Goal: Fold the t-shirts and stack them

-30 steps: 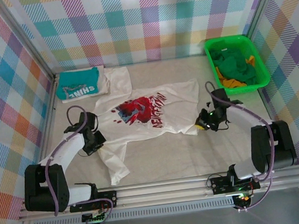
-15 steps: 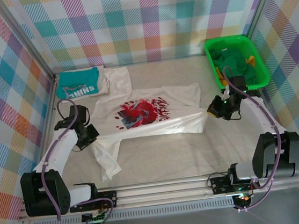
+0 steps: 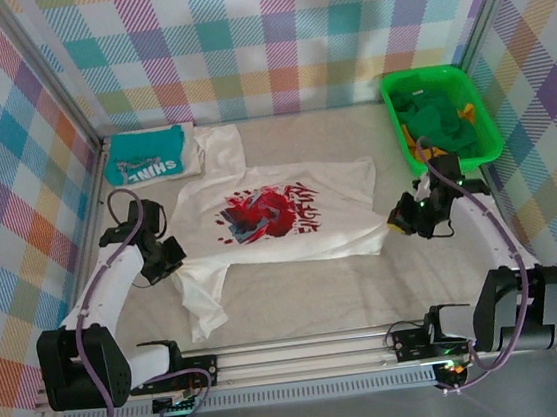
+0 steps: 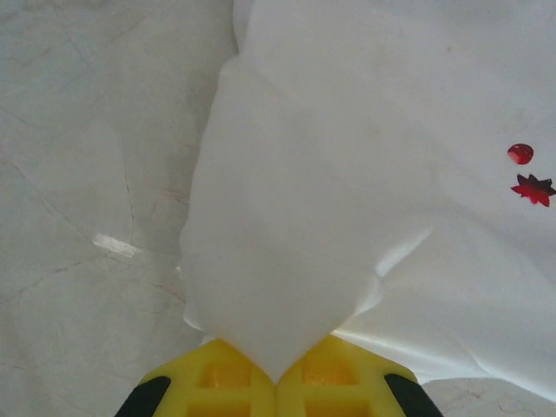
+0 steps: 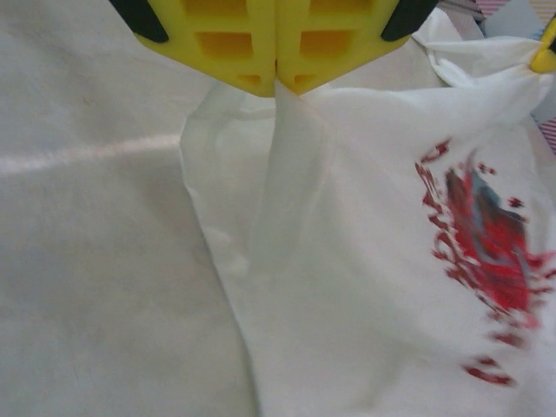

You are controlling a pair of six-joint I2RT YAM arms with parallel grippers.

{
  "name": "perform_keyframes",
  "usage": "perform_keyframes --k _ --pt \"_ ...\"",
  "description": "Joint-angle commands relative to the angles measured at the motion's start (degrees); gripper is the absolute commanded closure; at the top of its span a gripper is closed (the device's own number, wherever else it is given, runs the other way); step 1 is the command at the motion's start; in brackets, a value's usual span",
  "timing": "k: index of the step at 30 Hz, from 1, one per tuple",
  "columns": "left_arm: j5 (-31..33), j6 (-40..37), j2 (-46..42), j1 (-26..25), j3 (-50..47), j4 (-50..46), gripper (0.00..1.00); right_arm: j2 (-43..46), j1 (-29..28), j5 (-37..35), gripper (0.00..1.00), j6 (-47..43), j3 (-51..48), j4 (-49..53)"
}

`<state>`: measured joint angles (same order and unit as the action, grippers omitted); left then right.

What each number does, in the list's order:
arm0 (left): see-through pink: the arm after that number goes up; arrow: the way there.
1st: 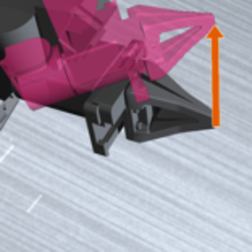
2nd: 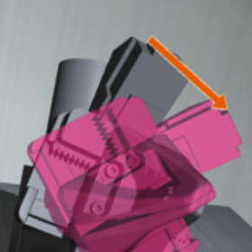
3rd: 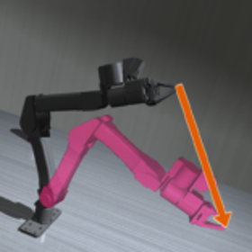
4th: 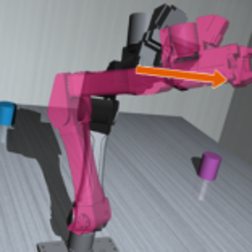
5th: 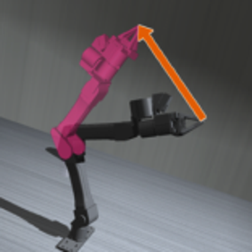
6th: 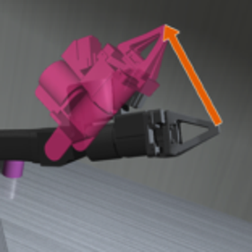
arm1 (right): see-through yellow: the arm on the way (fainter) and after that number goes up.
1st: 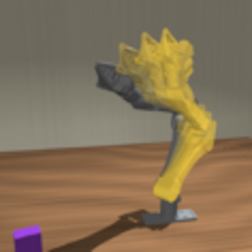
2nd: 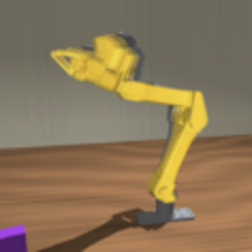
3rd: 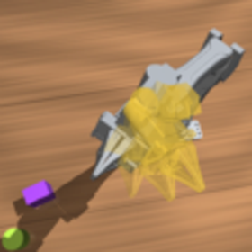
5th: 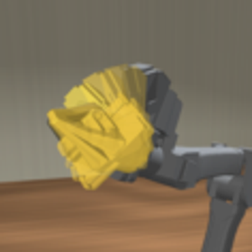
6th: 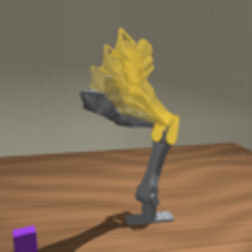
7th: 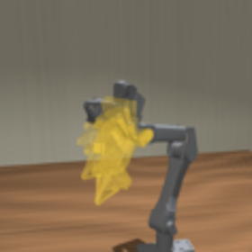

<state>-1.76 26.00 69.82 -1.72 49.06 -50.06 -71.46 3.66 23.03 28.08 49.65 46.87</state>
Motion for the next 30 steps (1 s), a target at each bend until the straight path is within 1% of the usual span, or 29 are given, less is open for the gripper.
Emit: perform_keyframes --k 1,2,3,4,6,7,8,9,10,11,13,14,15,17,19,20,21,22,23,27,28,30 --pt "-0.6 1.3 -2.6 0.3 0.2 -2.2 0.98 1.4 0.2 0.5 0.91 -1.5 -1.7 2.9" --pt "-0.7 1.6 -3.3 0.4 0.4 -2.4 0.96 1.9 0.2 0.2 0.90 -1.8 -1.4 3.7" --pt "-1.1 1.8 -3.8 0.4 0.9 -2.8 0.94 2.6 0.2 -0.2 0.85 -2.2 -0.6 4.6" --pt "-1.3 2.0 -4.4 0.4 1.7 -3.4 0.95 3.3 0.2 -0.7 0.78 -2.3 0.6 5.3" --pt "-1.7 2.2 -5.4 0.4 3.4 -4.6 0.95 4.0 0.3 -1.8 0.79 -2.7 3.5 6.7" --pt "-2.1 2.3 -5.7 0.4 4.4 -5.5 0.91 3.8 0.3 -2.3 0.79 -2.8 5.3 7.2" --pt "-2.5 2.3 -5.9 0.4 5.2 -6.4 0.84 3.6 0.2 -2.5 0.77 -2.8 6.8 7.6" --pt "-2.8 2.3 -6.0 0.4 6.6 -7.7 0.82 3.1 0.2 -2.2 0.76 -2.7 8.5 7.8" --pt "-2.9 2.3 -6.2 0.4 7.5 -8.7 0.86 2.8 0.2 -2.1 0.76 -2.6 10.0 7.9" --pt "-2.9 2.5 -7.1 0.4 8.0 -9.4 0.85 2.6 0.2 -1.9 0.75 -2.3 11.2 7.6" --pt "-1.2 2.8 -8.7 0.4 8.3 -10.5 0.71 2.3 0.3 -1.8 0.72 -1.5 12.6 5.6" --pt "-0.2 2.9 -9.3 0.4 8.3 -10.7 0.69 1.9 0.3 -1.6 0.72 -1.2 13.0 4.6" --pt "0.9 2.9 -9.7 0.4 8.1 -10.4 0.71 1.1 0.1 -1.2 0.72 -0.9 13.2 3.0" --pt "1.7 2.6 -9.3 0.5 7.7 -7.5 0.71 -2.2 -1.7 -2.4 0.74 -0.7 14.5 1.6" --pt "-1.8 2.1 -5.8 0.4 7.4 -1.2 0.69 -7.8 -6.3 -7.4 0.79 -1.7 18.1 1.6" --pt "-3.3 1.8 -2.9 0.4 7.8 1.6 0.70 -10.7 -8.5 -9.3 0.81 -2.2 20.0 1.5" --pt "-4.2 1.8 0.9 0.1 8.9 4.1 0.76 -13.6 -10.6 -11.6 0.82 -2.4 21.6 0.4" --pt "-5.2 1.8 4.9 -0.1 10.2 6.5 0.84 -16.6 -12.0 -14.0 0.83 -2.1 23.0 -1.2" --pt "-5.5 1.4 7.8 -0.6 11.1 9.0 0.87 -19.3 -12.7 -15.8 0.85 -1.9 24.5 -2.2" --pt "-3.3 1.6 18.2 -1.1 15.3 16.8 0.88 -33.1 -15.2 -26.5 0.91 -2.0 34.2 -2.6" --pt "-2.6 1.4 20.7 -1.1 16.8 17.7 0.87 -36.9 -15.5 -27.8 0.92 -2.0 36.9 -2.5" --pt "-2.7 0.9 26.4 -1.2 19.8 18.7 0.88 -44.3 -15.5 -27.5 0.94 -2.2 43.5 0.1"
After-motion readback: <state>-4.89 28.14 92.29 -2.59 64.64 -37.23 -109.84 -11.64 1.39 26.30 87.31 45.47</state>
